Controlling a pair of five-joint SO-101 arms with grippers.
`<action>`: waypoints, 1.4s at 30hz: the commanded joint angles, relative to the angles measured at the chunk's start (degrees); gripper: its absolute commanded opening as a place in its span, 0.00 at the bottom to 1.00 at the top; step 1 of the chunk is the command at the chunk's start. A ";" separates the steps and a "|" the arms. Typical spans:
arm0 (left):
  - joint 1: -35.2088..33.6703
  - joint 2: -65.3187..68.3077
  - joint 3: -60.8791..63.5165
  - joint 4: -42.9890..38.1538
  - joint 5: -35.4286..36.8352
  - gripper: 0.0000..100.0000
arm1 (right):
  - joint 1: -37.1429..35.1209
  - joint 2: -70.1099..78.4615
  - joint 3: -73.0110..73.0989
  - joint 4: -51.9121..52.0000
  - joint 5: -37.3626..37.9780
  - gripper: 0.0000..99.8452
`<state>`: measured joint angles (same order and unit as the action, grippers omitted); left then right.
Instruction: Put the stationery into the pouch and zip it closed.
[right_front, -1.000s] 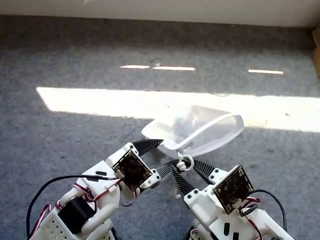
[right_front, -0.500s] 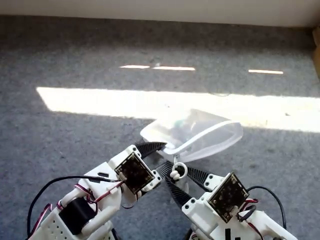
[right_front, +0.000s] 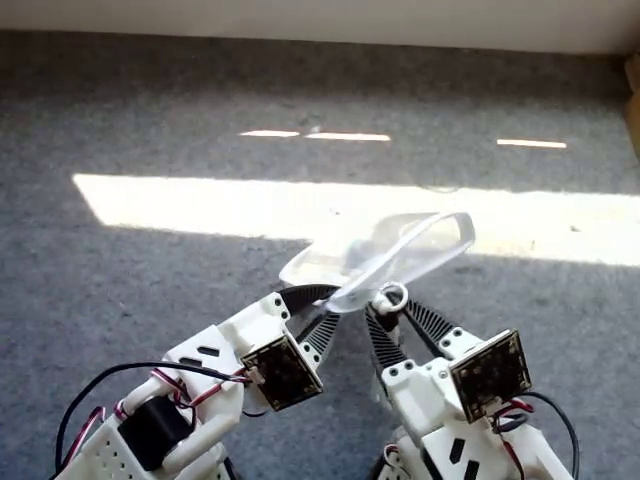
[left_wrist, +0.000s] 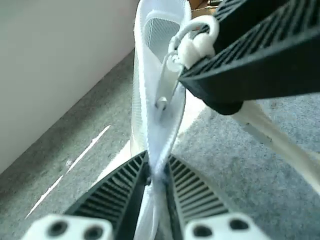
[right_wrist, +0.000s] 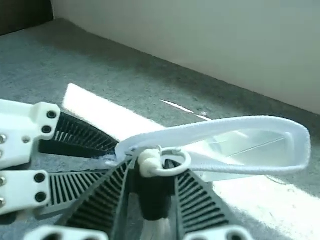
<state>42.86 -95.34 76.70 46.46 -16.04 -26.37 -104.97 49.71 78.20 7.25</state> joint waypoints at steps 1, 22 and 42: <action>0.04 -0.66 -0.31 -0.79 -0.62 0.01 | 3.65 -0.31 -1.80 -2.68 -0.79 0.01; -5.93 -0.75 -2.42 3.60 -4.66 0.01 | 18.77 -0.31 2.33 -13.85 -0.79 0.01; -7.60 -10.07 -4.53 12.48 -4.66 0.01 | 28.88 -0.31 4.88 -19.38 -0.53 0.01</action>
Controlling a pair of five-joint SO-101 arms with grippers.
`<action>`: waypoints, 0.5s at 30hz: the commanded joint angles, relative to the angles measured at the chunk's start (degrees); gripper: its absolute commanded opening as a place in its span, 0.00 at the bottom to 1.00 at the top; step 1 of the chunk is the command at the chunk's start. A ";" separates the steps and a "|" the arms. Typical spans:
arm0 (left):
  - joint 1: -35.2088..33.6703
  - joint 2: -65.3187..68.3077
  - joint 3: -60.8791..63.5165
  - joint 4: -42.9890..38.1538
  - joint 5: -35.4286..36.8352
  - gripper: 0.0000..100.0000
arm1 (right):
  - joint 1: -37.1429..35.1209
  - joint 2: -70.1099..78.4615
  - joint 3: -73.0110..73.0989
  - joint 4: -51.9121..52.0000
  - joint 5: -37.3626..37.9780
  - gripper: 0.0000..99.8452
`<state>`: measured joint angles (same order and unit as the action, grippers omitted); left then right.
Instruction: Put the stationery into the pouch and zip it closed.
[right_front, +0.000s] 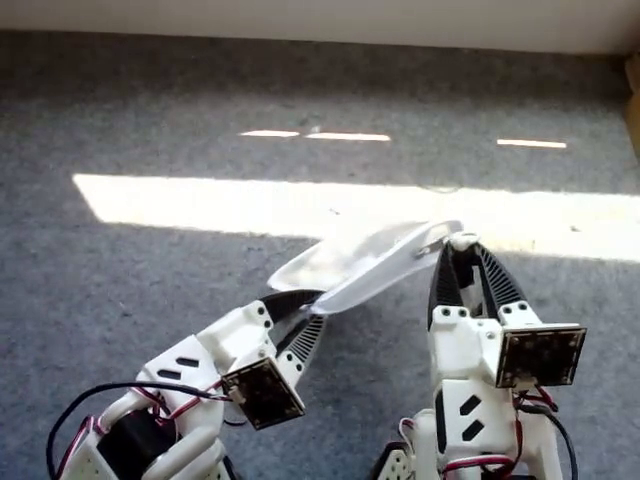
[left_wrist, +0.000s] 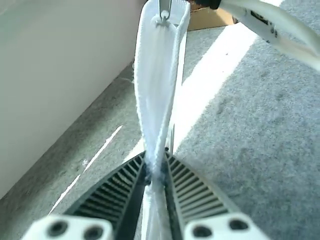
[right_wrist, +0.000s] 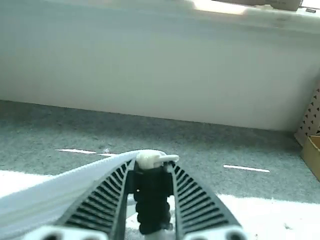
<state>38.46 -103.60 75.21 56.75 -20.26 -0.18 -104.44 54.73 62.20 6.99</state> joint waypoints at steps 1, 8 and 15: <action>-4.53 -1.27 -3.38 2.20 -0.44 0.01 | 3.30 -0.84 0.66 -4.18 -0.18 0.01; -10.24 -0.66 -4.35 2.11 -0.44 0.01 | 9.71 -0.84 11.38 -16.92 1.58 0.01; -10.33 -0.66 -5.67 3.25 -0.26 0.01 | 11.03 -0.84 15.08 -21.93 1.93 0.01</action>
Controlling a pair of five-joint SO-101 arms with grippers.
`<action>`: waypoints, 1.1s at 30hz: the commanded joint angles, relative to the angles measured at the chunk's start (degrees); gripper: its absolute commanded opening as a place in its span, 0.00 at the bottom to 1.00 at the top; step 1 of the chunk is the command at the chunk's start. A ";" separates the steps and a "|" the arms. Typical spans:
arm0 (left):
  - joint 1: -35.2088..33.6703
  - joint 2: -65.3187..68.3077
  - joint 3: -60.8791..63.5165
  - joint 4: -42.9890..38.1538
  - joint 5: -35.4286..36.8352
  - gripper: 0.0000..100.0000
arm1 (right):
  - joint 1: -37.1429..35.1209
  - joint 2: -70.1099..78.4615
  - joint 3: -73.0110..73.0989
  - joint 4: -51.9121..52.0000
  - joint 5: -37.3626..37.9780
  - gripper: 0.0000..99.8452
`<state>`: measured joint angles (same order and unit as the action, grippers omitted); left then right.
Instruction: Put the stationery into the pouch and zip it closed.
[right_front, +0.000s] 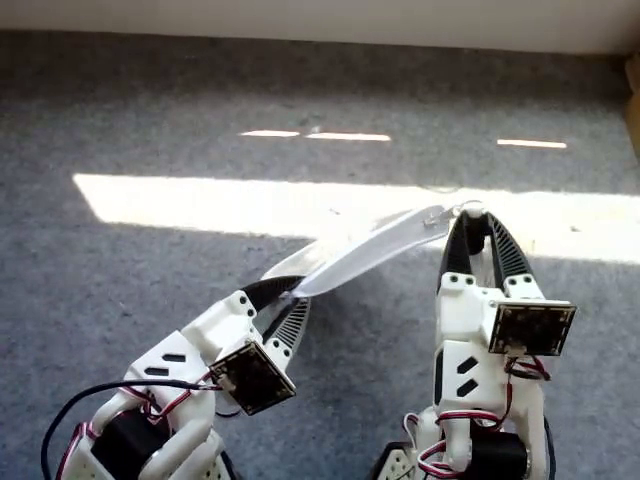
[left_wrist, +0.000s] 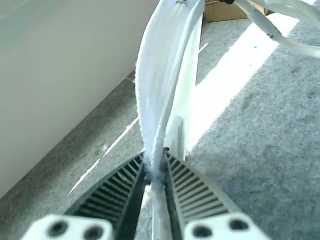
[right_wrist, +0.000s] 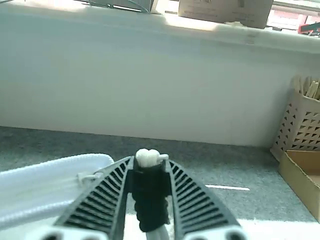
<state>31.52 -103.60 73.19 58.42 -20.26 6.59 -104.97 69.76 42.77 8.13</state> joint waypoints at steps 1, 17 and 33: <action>-3.38 -0.66 -3.74 1.58 -0.26 0.01 | 4.88 -0.31 0.04 -2.59 0.79 0.01; -5.32 -0.66 -3.82 1.23 -0.09 0.01 | 8.92 -0.31 0.40 -2.15 0.44 0.01; -20.97 -0.66 -6.81 -0.18 6.77 0.01 | 5.32 -0.31 0.48 1.27 -2.11 0.14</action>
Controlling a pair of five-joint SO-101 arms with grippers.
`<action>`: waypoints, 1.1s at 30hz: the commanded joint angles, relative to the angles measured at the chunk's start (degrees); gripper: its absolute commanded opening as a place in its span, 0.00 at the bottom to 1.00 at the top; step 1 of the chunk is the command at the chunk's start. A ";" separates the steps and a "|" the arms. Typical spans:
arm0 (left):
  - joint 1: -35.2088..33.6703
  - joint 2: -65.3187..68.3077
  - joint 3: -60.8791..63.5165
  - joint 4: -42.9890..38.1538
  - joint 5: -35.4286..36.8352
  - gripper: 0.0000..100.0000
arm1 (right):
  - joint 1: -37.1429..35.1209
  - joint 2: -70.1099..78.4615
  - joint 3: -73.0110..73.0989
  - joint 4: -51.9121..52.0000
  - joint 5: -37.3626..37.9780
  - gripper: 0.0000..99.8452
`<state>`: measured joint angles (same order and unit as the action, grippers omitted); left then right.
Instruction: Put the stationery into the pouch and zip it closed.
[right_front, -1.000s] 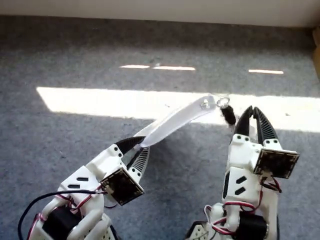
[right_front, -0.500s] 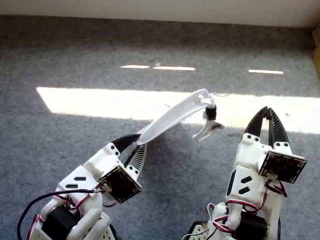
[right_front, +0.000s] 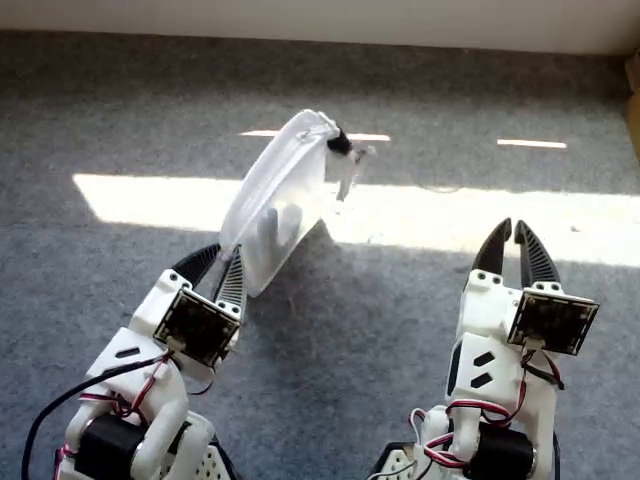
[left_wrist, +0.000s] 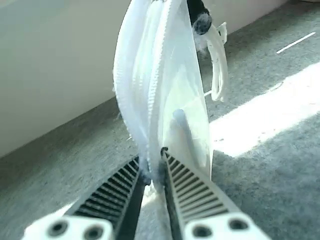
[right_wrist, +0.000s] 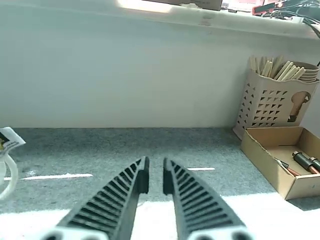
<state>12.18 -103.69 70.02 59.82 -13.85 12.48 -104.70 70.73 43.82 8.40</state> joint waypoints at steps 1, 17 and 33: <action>-1.63 -0.57 -3.65 -1.85 0.35 0.01 | -0.48 -0.57 -0.48 0.22 -4.66 0.17; -11.91 -0.57 -2.77 -12.75 -10.90 0.01 | -2.42 -0.57 -0.40 0.22 -7.91 0.24; 1.71 -0.57 4.44 -6.59 -15.82 0.09 | -6.20 -0.57 -0.31 0.22 -7.65 0.24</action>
<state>11.38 -103.69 74.86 50.86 -29.23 6.77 -104.70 70.73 43.82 1.01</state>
